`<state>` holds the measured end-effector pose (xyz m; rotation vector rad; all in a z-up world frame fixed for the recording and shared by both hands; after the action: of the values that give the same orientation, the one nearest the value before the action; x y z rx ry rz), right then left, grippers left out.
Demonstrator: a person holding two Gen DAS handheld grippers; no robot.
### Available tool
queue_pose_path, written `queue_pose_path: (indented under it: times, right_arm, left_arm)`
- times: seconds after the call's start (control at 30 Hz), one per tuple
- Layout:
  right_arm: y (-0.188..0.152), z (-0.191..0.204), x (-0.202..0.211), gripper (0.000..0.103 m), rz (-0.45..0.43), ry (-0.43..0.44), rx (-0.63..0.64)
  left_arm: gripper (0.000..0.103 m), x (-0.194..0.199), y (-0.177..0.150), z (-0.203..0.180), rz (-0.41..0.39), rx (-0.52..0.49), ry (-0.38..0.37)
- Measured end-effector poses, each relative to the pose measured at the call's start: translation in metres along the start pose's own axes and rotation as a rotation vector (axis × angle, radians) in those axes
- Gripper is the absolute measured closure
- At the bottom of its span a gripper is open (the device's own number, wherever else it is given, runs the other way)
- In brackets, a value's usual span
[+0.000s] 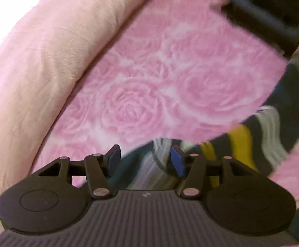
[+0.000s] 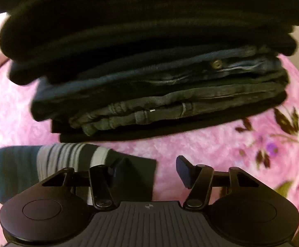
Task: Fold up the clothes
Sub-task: 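Grasp a sweater sleeve cuff with the right gripper while the left gripper grasps the other sleeve, then release both sleeves and open both grippers above the flat sweater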
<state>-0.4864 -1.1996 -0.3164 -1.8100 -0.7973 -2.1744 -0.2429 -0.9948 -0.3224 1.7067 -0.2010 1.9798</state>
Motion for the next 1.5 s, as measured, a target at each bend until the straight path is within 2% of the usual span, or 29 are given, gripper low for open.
queue_pose_path:
  times: [0.2,0.27,0.33,0.37,0.4,0.43,0.47,0.57,0.63,0.67,0.73,0.83,0.87,0.9,0.93,0.97,1.1,1.17,1.27,1.37,1.4,1.5]
  right_arm:
    - [-0.012,-0.012,0.003,0.044,-0.022,0.041,-0.024]
    - [-0.018,-0.016,0.007,0.044,-0.016,0.069,-0.032]
    - [-0.023,-0.016,0.01,0.044,-0.012,0.071,-0.015]
    - [-0.025,-0.016,0.011,0.057,-0.01,0.063,0.001]
    - [-0.027,-0.016,0.012,0.065,-0.009,0.056,0.016]
    - [-0.026,-0.015,0.015,0.088,-0.01,0.057,0.022]
    - [-0.024,-0.015,0.018,0.102,-0.012,0.059,0.027]
    - [-0.023,-0.02,0.052,0.101,-0.105,0.036,0.006]
    - [-0.028,-0.026,0.078,0.101,-0.186,0.005,-0.009]
    - [-0.035,-0.027,0.085,0.101,-0.21,-0.009,-0.015]
    - [-0.048,-0.028,0.098,0.101,-0.249,-0.036,-0.03]
    - [-0.066,-0.031,0.083,0.101,-0.168,-0.043,-0.092]
    - [-0.071,-0.03,0.082,0.098,-0.162,-0.07,-0.121]
    - [-0.075,-0.03,0.081,0.085,-0.156,-0.097,-0.15]
    - [-0.08,-0.03,0.08,0.045,-0.149,-0.125,-0.179]
    - [-0.084,-0.029,0.08,0.019,-0.145,-0.146,-0.203]
    - [-0.089,-0.015,0.097,0.019,-0.178,-0.108,-0.2]
    - [-0.089,0.005,0.098,0.019,-0.176,-0.044,-0.202]
    - [-0.094,0.038,0.093,0.019,-0.161,0.063,-0.122]
    - [-0.098,0.058,0.076,0.019,-0.098,0.147,-0.103]
    - [-0.1,0.057,0.069,0.02,-0.062,0.151,-0.112]
    - [-0.105,0.055,0.071,0.02,-0.031,0.074,-0.125]
  left_arm:
    - [0.055,-0.053,0.011,-0.012,0.15,-0.269,-0.138]
    - [0.062,-0.053,0.007,-0.013,0.154,-0.301,-0.159]
    - [0.075,-0.053,0.004,-0.015,0.161,-0.312,-0.173]
    - [0.079,-0.052,0.001,-0.017,0.166,-0.329,-0.167]
    - [0.087,-0.051,0.0,-0.019,0.165,-0.348,-0.159]
    - [0.092,-0.047,-0.002,-0.019,0.153,-0.354,-0.151]
    - [0.094,-0.038,-0.001,-0.009,0.108,-0.287,-0.139]
    - [0.096,-0.007,0.001,0.026,-0.038,-0.057,-0.102]
    - [0.103,0.009,-0.007,0.052,-0.127,0.149,-0.074]
    - [0.103,0.01,-0.013,0.058,-0.145,0.215,-0.043]
    - [0.101,-0.004,-0.019,0.064,-0.104,0.294,-0.055]
    - [0.096,-0.015,-0.025,0.062,-0.069,0.303,-0.052]
    - [0.096,-0.014,-0.024,0.06,-0.073,0.299,-0.051]
    - [0.094,-0.011,-0.024,0.057,-0.08,0.296,-0.059]
    - [0.092,-0.005,-0.026,0.056,-0.083,0.294,-0.068]
    - [0.09,-0.002,-0.028,0.052,-0.078,0.289,-0.074]
    - [0.083,0.008,-0.051,0.027,-0.042,0.28,-0.097]
    - [0.08,0.011,-0.072,0.009,-0.013,0.295,-0.113]
    - [0.079,0.011,-0.114,-0.017,0.053,0.365,-0.151]
    - [0.078,0.01,-0.161,-0.038,0.142,0.402,-0.136]
    - [0.077,0.011,-0.177,-0.043,0.17,0.421,-0.131]
    - [0.074,0.024,-0.224,-0.049,0.227,0.505,-0.107]
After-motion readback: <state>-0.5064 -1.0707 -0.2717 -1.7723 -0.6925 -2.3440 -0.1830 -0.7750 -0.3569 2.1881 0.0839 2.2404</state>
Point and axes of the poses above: each gripper's, at about its wrist camera, not at the fingertips, and x roughly against the way its jaws point, z to its left, y to its top, the point moved 2 cm from there along -x, roughly the way its jaws point, and after that the axes turned 6 degrees about z, right-handed, at the moved point
